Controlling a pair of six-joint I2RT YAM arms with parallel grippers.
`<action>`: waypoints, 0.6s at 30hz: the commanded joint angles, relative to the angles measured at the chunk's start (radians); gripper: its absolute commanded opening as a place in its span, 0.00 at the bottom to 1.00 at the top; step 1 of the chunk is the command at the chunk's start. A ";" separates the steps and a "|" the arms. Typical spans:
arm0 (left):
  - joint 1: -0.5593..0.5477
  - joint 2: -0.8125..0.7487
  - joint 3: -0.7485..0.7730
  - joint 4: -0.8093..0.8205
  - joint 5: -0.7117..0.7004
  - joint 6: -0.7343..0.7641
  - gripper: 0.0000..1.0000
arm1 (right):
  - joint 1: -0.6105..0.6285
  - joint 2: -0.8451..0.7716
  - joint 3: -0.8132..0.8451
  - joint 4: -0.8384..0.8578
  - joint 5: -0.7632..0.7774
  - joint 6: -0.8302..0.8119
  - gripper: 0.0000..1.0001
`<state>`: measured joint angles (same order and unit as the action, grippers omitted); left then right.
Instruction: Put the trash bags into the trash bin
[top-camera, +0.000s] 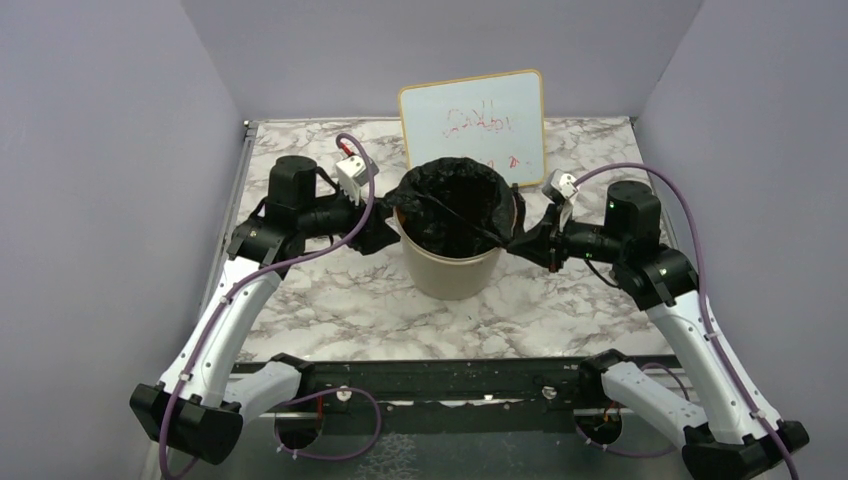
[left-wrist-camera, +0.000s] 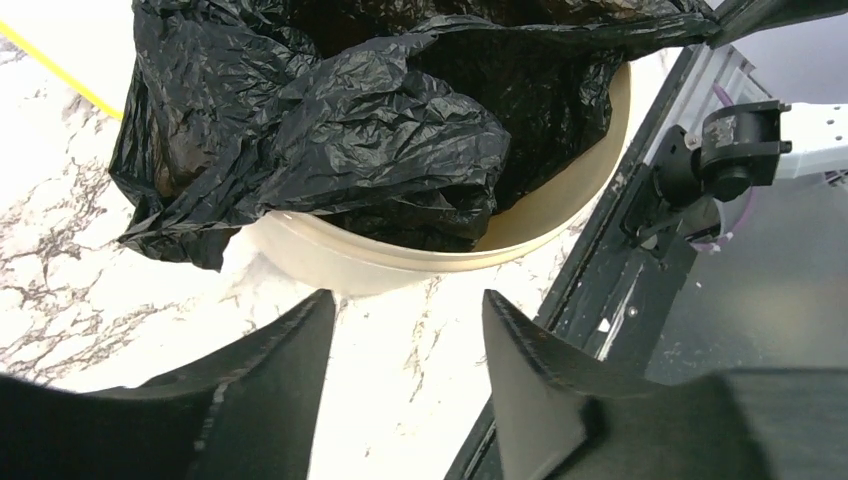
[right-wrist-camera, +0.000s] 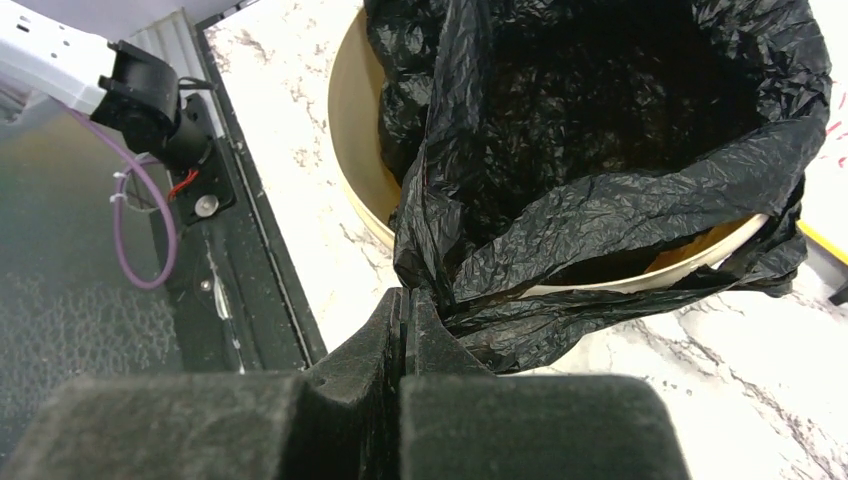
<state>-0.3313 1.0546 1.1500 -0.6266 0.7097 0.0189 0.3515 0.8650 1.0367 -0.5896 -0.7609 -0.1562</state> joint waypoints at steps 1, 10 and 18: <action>-0.004 -0.008 0.043 0.011 0.005 0.000 0.61 | -0.001 -0.011 -0.009 -0.003 -0.077 0.020 0.01; -0.003 -0.014 0.113 0.073 -0.294 -0.339 0.80 | -0.002 -0.022 -0.052 -0.010 -0.309 0.013 0.01; -0.002 0.009 0.080 0.251 -0.349 -0.455 0.83 | 0.000 -0.004 -0.041 -0.034 -0.207 -0.029 0.01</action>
<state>-0.3340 1.0492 1.2217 -0.4950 0.4232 -0.3809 0.3515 0.8574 0.9829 -0.6029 -0.9836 -0.1612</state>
